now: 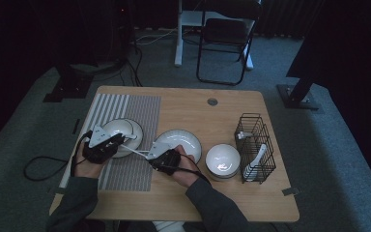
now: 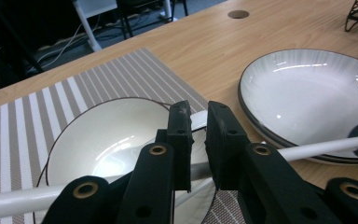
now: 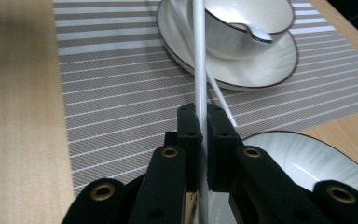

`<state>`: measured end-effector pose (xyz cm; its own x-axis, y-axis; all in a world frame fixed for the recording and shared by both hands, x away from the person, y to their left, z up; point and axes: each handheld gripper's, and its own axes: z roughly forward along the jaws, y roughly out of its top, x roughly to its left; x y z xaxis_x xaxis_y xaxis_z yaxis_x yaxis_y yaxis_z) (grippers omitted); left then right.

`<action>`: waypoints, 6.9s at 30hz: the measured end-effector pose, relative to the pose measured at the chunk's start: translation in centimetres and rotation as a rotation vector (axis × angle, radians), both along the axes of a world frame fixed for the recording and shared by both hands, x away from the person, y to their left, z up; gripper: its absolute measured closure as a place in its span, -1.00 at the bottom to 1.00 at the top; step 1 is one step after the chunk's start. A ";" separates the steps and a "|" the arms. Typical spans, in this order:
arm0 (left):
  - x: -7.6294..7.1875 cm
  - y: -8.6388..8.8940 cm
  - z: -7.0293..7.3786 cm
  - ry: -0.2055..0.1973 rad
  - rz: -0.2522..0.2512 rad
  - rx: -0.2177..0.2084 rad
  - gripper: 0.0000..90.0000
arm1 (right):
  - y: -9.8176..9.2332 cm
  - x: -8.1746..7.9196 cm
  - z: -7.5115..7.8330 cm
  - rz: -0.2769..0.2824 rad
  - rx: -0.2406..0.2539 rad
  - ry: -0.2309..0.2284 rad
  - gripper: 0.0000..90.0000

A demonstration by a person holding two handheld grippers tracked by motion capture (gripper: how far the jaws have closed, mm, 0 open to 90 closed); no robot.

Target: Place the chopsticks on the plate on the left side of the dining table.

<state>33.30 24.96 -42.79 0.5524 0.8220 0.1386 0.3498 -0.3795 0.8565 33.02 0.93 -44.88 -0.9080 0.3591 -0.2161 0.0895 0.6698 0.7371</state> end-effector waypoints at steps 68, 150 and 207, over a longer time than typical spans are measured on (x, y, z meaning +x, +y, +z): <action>-2.5 3.1 -5.7 0.176 0.109 0.022 0.92 | 6.4 4.1 -3.3 0.155 -0.208 0.037 0.92; -0.4 1.6 -6.4 0.190 0.128 0.028 0.92 | 5.3 6.4 -2.9 0.055 -0.240 0.010 0.71; 0.8 8.8 -4.2 0.131 0.305 0.071 0.62 | 0.1 -1.1 -4.1 0.038 -0.074 0.126 0.37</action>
<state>34.08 33.73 -47.02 0.2990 0.9431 0.1456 0.5617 -0.2972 0.7721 31.91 1.02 -48.93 -0.9423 0.3109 -0.1246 0.1512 0.7268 0.6700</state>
